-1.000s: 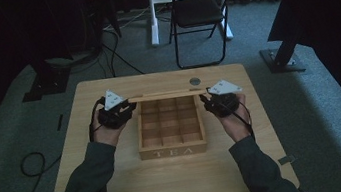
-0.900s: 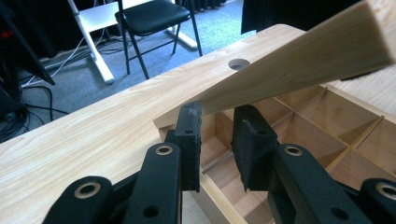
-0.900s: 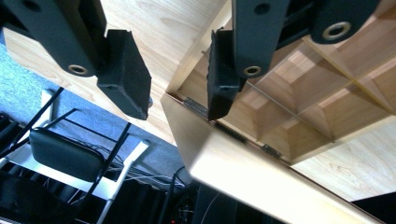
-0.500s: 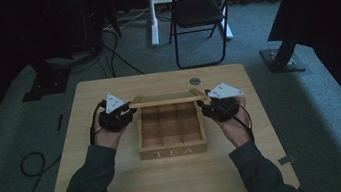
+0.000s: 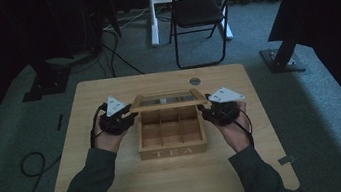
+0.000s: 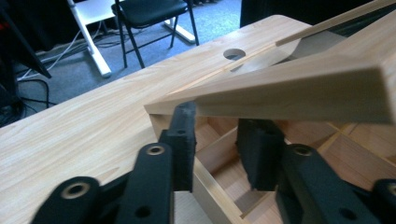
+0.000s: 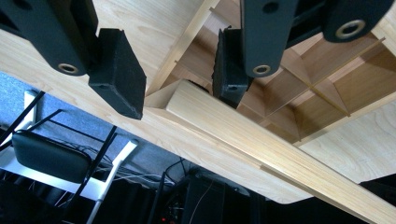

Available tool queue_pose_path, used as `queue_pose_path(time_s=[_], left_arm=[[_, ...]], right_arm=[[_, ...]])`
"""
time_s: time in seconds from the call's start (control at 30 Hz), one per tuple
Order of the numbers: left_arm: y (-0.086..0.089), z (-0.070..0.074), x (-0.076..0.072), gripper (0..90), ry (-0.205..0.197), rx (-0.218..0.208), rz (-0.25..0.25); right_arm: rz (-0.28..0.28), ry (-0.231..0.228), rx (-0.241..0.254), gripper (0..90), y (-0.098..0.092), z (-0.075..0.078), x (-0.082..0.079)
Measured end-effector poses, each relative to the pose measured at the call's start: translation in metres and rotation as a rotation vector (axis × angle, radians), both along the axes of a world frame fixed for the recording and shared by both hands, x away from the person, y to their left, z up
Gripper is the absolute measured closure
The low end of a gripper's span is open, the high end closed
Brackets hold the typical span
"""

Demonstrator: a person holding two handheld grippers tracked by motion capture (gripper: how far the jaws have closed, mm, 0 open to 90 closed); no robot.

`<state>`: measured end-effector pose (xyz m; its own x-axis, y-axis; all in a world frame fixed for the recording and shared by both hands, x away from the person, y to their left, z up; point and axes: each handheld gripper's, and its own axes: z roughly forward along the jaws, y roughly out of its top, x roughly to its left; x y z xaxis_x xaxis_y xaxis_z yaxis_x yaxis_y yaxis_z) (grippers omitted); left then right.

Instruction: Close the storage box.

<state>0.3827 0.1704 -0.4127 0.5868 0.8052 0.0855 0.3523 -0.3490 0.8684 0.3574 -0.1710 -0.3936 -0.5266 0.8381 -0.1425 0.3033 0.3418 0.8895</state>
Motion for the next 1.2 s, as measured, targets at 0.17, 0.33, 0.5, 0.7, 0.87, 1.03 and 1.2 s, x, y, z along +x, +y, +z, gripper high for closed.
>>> queue_pose_path(time_s=[0.17, 0.33, 0.5, 0.7, 0.87, 1.03, 1.2], left_arm=[[-0.001, -0.002, -0.006, 58.9, 0.019, -0.014, -0.006], [0.001, -0.003, -0.011, 55.4, 0.029, -0.033, -0.012], [0.004, -0.002, -0.016, 53.0, 0.029, -0.043, -0.015], [0.009, 0.000, -0.020, 50.0, 0.033, -0.060, -0.017], [0.009, -0.001, -0.025, 49.3, 0.035, -0.072, -0.028], [0.007, -0.002, -0.030, 47.2, 0.032, -0.073, -0.029], [0.009, -0.004, -0.034, 46.2, 0.035, -0.089, -0.029]], right_arm=[[0.003, 0.009, -0.002, 54.1, 0.000, -0.004, -0.003], [0.005, 0.016, -0.002, 54.1, 0.000, -0.006, -0.004], [0.006, 0.016, -0.006, 54.1, 0.000, -0.009, -0.006], [0.006, 0.022, -0.014, 54.1, 0.000, -0.014, -0.009], [0.008, 0.025, -0.011, 54.0, 0.000, -0.015, -0.010], [0.007, 0.027, -0.012, 54.0, 0.000, -0.018, -0.012], [0.008, 0.026, -0.016, 54.0, 0.000, -0.020, -0.013]])
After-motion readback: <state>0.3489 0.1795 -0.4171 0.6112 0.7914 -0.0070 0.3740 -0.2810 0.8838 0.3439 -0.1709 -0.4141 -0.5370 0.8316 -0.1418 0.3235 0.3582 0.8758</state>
